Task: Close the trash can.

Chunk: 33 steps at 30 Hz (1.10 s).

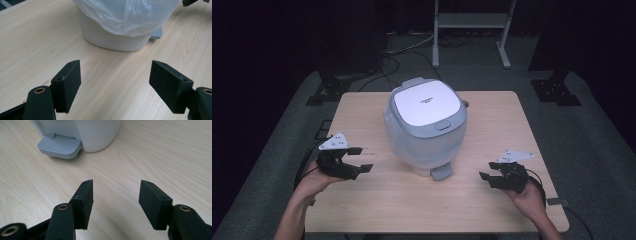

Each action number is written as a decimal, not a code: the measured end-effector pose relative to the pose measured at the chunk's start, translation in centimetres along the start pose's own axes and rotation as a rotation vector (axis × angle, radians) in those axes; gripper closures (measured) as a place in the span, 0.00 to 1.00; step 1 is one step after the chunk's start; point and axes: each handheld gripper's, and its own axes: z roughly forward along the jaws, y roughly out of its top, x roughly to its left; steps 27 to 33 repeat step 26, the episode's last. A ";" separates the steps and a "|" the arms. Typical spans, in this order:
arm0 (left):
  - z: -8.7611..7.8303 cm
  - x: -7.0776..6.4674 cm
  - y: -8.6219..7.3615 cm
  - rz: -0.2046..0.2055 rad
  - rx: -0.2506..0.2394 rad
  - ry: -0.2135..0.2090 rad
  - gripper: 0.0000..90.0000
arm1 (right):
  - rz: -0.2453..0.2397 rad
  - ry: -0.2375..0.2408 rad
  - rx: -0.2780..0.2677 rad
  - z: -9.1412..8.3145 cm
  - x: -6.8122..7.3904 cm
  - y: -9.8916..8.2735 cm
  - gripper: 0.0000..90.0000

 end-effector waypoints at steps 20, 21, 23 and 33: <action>1.1 -0.8 -2.2 -0.024 0.000 0.000 0.24 | 0.028 0.004 -0.007 -0.4 -0.5 -1.4 0.43; 1.3 -0.9 -2.4 -0.028 0.000 -0.004 0.24 | 0.030 0.007 -0.005 -0.3 -0.5 -1.4 0.43; 1.7 -1.0 -2.8 -0.027 0.009 -0.010 0.24 | 0.033 0.018 -0.002 -0.2 -0.5 -1.6 0.42; 2.2 -1.2 -3.3 -0.037 0.001 -0.030 0.23 | 0.040 0.026 0.003 0.0 -0.5 -1.8 0.41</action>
